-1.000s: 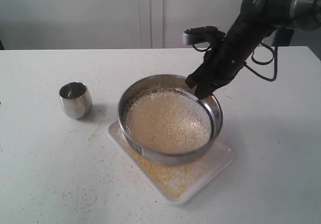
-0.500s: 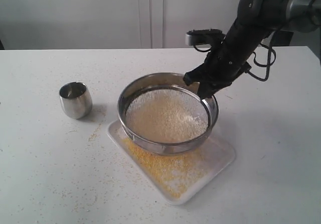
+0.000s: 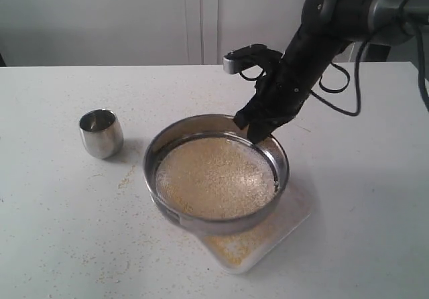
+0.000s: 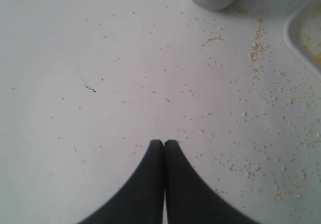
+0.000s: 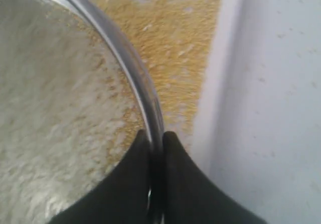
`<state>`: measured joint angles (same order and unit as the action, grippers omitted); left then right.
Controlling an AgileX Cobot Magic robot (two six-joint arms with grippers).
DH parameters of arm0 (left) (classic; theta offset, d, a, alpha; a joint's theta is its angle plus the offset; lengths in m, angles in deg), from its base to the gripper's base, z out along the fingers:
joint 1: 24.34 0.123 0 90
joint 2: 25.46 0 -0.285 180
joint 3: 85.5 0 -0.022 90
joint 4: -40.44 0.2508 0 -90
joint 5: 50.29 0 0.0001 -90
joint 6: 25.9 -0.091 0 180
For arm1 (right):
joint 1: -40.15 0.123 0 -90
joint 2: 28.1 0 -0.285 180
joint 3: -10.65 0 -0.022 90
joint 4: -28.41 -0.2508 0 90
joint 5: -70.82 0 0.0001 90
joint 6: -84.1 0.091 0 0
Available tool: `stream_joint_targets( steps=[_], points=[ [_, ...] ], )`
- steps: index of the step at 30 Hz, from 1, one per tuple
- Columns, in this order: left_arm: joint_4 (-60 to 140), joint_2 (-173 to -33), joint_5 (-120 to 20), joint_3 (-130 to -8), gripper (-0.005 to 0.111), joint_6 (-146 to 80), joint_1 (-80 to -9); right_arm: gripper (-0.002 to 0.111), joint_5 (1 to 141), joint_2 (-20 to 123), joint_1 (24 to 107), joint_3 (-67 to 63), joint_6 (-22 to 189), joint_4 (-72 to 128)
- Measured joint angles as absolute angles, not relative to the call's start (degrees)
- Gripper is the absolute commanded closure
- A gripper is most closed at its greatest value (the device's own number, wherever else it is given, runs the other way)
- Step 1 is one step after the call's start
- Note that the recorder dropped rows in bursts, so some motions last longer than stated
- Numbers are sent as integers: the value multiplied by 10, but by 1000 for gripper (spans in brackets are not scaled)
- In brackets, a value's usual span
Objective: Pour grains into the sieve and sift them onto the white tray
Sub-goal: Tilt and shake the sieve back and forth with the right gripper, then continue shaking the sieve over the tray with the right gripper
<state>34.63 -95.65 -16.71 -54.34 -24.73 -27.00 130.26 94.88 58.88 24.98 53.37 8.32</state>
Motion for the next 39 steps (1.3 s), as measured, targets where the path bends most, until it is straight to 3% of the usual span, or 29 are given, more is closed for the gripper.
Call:
stream_joint_targets(
  steps=[3, 7, 11, 14, 17, 21, 24, 27, 31, 36, 39],
  points=[
    [346, -957, -167, -543, 107, -247, -270, 108, 1246, 950, 585, 250, 627, 102],
    [346, -957, -167, -543, 107, -247, -270, 108, 1313, 950, 586, 252, 452, 64],
    [347, -957, -167, -543, 107, -247, -270, 108, 1241, 952, 588, 248, 665, 134],
    [347, -957, -167, -543, 107, -247, -270, 108, 1289, 953, 591, 252, 456, 75],
    [347, -957, -167, -543, 107, -247, -270, 108, 1250, 953, 596, 248, 643, 144],
    [347, -957, -167, -543, 107, -247, -270, 108, 1296, 952, 591, 252, 518, 138],
    [347, -957, -167, -543, 107, -247, -270, 108, 1267, 952, 594, 248, 732, 235],
    [347, -957, -167, -543, 107, -247, -270, 108, 1316, 951, 595, 251, 544, 150],
    [347, -957, -167, -543, 107, -247, -270, 108, 1265, 949, 597, 248, 697, 171],
    [347, -957, -167, -543, 107, -247, -270, 108, 1305, 950, 588, 252, 528, 123],
    [347, -957, -167, -543, 107, -247, -270, 108, 1283, 951, 587, 248, 681, 163]
  ],
)
